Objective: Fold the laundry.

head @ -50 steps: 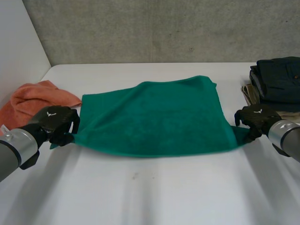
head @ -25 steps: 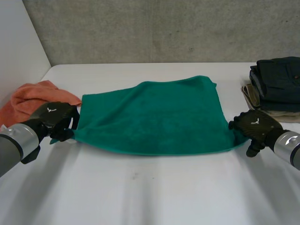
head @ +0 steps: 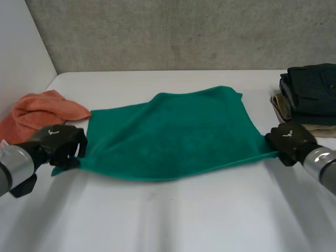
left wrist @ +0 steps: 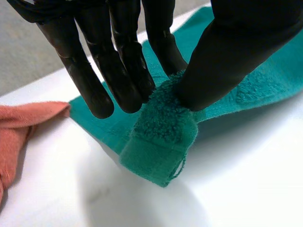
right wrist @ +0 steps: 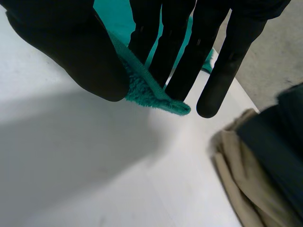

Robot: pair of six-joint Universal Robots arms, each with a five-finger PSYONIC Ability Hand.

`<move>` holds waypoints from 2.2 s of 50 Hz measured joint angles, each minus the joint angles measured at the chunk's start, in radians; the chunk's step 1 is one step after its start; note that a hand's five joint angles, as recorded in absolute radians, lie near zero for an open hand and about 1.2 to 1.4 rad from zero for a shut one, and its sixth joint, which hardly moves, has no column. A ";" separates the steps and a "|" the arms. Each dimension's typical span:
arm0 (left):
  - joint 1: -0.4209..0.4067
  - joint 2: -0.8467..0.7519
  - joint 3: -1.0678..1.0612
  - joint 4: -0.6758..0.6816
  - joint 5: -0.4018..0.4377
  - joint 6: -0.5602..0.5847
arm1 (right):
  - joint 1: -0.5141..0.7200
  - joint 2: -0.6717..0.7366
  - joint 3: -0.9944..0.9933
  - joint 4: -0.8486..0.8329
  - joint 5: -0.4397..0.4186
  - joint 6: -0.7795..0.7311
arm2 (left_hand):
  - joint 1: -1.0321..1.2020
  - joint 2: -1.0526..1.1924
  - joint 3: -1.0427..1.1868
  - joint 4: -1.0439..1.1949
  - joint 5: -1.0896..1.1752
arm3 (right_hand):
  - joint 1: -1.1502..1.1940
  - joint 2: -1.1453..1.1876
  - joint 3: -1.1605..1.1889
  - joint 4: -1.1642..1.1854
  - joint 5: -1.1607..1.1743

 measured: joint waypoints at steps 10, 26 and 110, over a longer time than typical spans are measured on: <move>0.050 0.115 -0.073 -0.367 0.031 0.307 | -0.135 -0.185 0.017 0.523 0.023 -0.201 | 0.000 0.000 0.000 0.000 0.000 | 0.000 0.000 0.000 0.000 0.000; -0.029 -0.012 0.009 -0.290 0.005 0.430 | -0.004 -0.096 -0.116 0.549 0.059 -0.105 | 0.000 0.000 0.000 0.000 0.000 | 0.000 0.000 0.000 0.000 0.000; -0.165 -0.084 -0.012 0.516 -0.223 -0.108 | -0.097 0.129 -0.177 -0.092 0.290 0.203 | -0.976 -0.991 -0.979 -0.997 -0.945 | 0.000 0.000 0.000 0.000 0.000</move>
